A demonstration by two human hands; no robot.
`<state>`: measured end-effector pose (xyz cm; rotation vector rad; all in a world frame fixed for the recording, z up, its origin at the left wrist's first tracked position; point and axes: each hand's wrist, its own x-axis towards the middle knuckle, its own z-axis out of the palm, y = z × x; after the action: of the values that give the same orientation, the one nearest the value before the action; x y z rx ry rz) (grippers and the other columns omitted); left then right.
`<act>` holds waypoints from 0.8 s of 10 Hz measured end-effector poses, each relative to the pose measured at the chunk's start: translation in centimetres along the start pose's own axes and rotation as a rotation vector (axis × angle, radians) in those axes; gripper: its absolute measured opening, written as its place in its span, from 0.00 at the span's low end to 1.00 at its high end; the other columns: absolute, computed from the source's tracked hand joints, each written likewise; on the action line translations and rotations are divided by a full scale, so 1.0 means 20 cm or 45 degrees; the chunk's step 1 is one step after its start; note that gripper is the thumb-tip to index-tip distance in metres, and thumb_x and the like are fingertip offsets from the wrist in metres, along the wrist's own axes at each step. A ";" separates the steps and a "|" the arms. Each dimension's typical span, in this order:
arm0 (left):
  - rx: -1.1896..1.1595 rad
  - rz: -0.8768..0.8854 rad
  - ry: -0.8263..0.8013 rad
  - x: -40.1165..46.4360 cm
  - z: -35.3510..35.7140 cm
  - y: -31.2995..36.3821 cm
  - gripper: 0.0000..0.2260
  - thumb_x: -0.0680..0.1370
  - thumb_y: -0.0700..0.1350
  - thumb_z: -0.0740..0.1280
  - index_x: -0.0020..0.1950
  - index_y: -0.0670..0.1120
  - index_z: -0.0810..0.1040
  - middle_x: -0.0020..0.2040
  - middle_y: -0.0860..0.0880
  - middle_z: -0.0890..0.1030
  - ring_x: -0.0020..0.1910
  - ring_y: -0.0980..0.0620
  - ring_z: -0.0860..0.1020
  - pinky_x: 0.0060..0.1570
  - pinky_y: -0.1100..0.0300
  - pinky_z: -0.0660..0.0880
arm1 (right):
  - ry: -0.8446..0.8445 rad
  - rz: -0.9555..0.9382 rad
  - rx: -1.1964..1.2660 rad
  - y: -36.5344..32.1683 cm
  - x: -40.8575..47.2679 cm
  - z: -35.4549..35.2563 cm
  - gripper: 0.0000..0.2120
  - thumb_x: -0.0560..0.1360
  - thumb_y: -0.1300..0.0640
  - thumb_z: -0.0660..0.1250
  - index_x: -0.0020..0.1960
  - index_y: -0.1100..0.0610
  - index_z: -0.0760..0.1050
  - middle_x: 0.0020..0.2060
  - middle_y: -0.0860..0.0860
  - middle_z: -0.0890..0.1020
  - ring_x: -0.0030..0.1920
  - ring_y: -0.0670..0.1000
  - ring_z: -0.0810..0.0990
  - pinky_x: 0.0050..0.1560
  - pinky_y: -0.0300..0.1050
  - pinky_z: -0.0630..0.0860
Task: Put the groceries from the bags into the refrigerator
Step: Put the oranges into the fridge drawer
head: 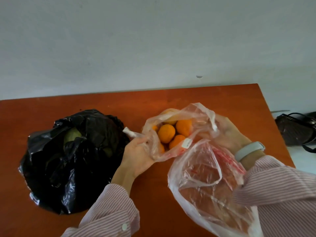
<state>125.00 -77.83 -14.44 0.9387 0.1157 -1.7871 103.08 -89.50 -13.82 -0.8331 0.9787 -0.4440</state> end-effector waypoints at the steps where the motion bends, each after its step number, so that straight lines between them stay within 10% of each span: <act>1: 0.165 -0.136 0.152 0.07 0.01 0.04 0.15 0.73 0.46 0.68 0.59 0.43 0.76 0.46 0.56 0.79 0.38 0.63 0.76 0.39 0.64 0.76 | -0.071 -0.077 0.029 0.04 0.14 -0.01 0.10 0.75 0.64 0.58 0.46 0.61 0.79 0.44 0.57 0.81 0.39 0.50 0.83 0.41 0.46 0.81; 2: 0.361 0.138 0.321 0.14 -0.12 0.11 0.17 0.78 0.49 0.62 0.66 0.47 0.72 0.39 0.48 0.72 0.26 0.58 0.70 0.24 0.65 0.67 | -0.157 -0.196 -0.214 0.03 0.14 -0.06 0.16 0.72 0.49 0.68 0.56 0.55 0.73 0.52 0.51 0.79 0.49 0.47 0.82 0.51 0.44 0.79; 4: 0.034 0.145 0.564 0.05 -0.05 0.28 0.11 0.80 0.47 0.61 0.62 0.48 0.72 0.60 0.51 0.73 0.62 0.47 0.73 0.52 0.53 0.71 | -0.203 0.203 -0.932 -0.21 0.12 -0.12 0.27 0.69 0.29 0.55 0.57 0.46 0.76 0.57 0.45 0.78 0.59 0.50 0.75 0.61 0.55 0.69; 5: 0.722 0.715 0.876 0.00 0.07 0.27 0.07 0.76 0.39 0.66 0.53 0.45 0.74 0.52 0.47 0.72 0.48 0.51 0.73 0.51 0.54 0.69 | 0.686 -0.519 -1.201 -0.27 0.16 -0.04 0.13 0.77 0.52 0.58 0.44 0.58 0.76 0.41 0.52 0.77 0.44 0.50 0.73 0.46 0.43 0.69; 6: 1.564 1.492 1.022 -0.05 0.19 0.23 0.19 0.74 0.41 0.68 0.64 0.47 0.70 0.59 0.47 0.71 0.57 0.51 0.69 0.56 0.60 0.65 | 0.617 -1.197 -1.024 -0.30 0.07 0.24 0.09 0.74 0.61 0.57 0.48 0.61 0.76 0.42 0.49 0.76 0.38 0.44 0.72 0.39 0.29 0.67; 7: 2.540 1.680 0.607 0.00 0.23 0.17 0.10 0.72 0.40 0.66 0.53 0.46 0.78 0.50 0.46 0.80 0.52 0.45 0.76 0.50 0.52 0.71 | 0.016 -0.994 -1.611 -0.16 0.08 0.36 0.09 0.73 0.56 0.56 0.47 0.54 0.74 0.40 0.48 0.77 0.37 0.48 0.76 0.34 0.33 0.65; 8: 2.867 0.854 0.324 0.09 0.20 0.10 0.13 0.77 0.41 0.61 0.62 0.49 0.73 0.62 0.49 0.75 0.58 0.47 0.75 0.51 0.54 0.74 | -0.069 -0.913 -2.082 -0.03 0.15 0.25 0.15 0.74 0.56 0.54 0.57 0.50 0.72 0.54 0.55 0.80 0.52 0.57 0.78 0.44 0.46 0.74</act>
<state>124.25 -82.00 -12.28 2.1510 -2.1122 -0.4524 108.92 -89.69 -13.50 -2.6934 0.8324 -0.1149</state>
